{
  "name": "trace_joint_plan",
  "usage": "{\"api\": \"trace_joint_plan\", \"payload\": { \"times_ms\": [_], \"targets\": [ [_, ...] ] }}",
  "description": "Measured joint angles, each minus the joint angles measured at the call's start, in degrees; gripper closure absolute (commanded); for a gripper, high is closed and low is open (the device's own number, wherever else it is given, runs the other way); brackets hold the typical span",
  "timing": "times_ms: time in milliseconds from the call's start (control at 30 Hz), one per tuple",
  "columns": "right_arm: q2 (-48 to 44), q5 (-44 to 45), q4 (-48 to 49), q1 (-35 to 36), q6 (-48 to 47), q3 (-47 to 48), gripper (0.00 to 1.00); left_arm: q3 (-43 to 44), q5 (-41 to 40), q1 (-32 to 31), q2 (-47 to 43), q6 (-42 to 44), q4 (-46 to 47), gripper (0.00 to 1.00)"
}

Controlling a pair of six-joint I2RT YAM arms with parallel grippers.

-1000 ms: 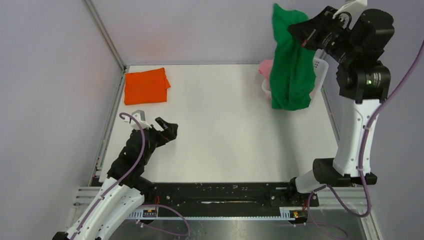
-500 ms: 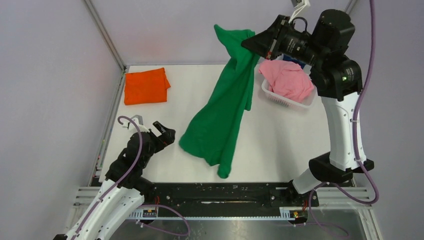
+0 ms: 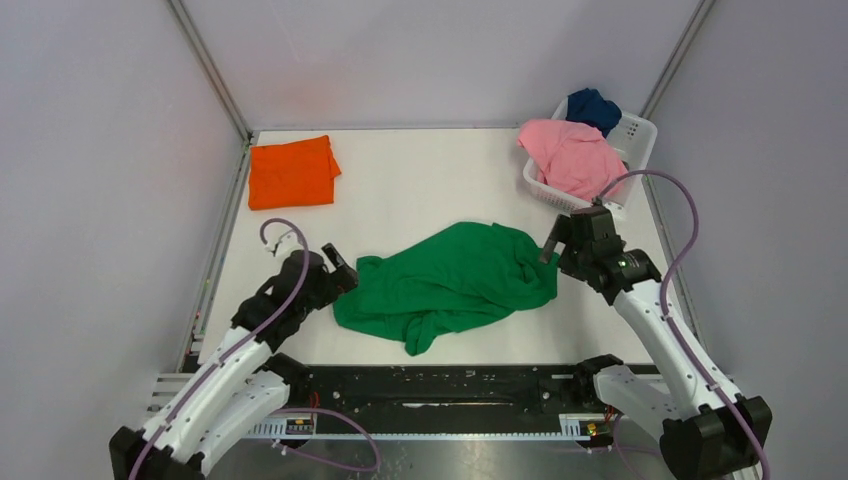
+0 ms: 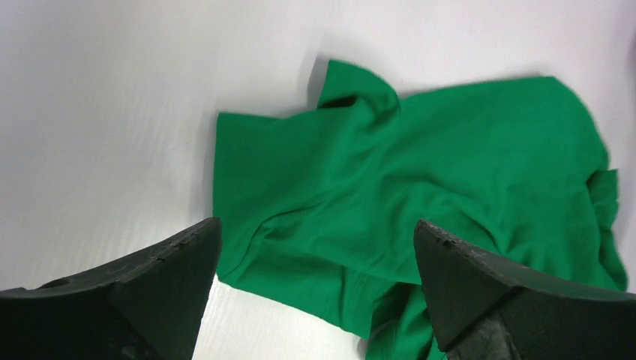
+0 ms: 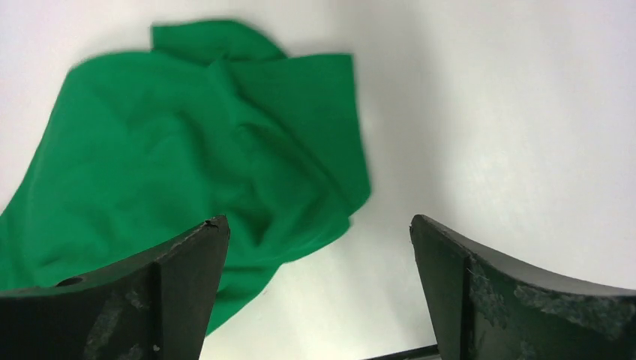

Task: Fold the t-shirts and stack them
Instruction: Move the tshirt to the center of the board, then flatten out the tshirt

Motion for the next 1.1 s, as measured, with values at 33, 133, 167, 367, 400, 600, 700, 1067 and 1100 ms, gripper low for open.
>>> {"api": "trace_joint_plan", "payload": {
  "times_ms": [33,133,167,367,400,600,700,1067,1100],
  "targets": [
    [-0.42,3.61,-1.27,-0.42,-0.11,-0.63,0.01,-0.02,0.79,0.00,2.12,-0.09,0.61,0.01],
    [-3.45,9.16,-0.76,-0.52,-1.79,-0.68,0.01,-0.07,3.50,0.00,8.59,-0.17,3.17,0.01],
    [-4.87,9.68,0.09,-0.55,-3.06,-0.68,0.00,-0.09,4.17,0.00,10.95,-0.22,4.17,0.01],
    [-4.48,7.02,6.58,-0.55,-9.31,-1.07,0.00,0.11,5.99,0.00,22.53,-0.24,7.02,0.01],
    [-2.75,5.81,7.50,-0.55,-10.12,-1.09,0.00,0.33,5.95,0.00,24.04,-0.22,7.10,0.01],
    [12.04,-3.13,12.35,-0.55,-12.74,-0.09,0.12,2.93,6.54,0.00,33.22,0.09,10.27,0.16],
    [19.52,-7.63,14.10,-0.52,-12.50,2.40,0.15,4.20,7.93,0.00,38.32,0.48,12.94,0.38],
    [40.35,-12.33,17.84,-0.52,-12.96,11.26,0.63,11.23,10.14,0.02,49.16,3.69,16.41,1.00],
    [41.16,-12.66,17.84,-0.52,-13.07,11.32,0.66,11.26,9.99,0.02,49.13,3.82,16.28,1.00]
  ]
}}
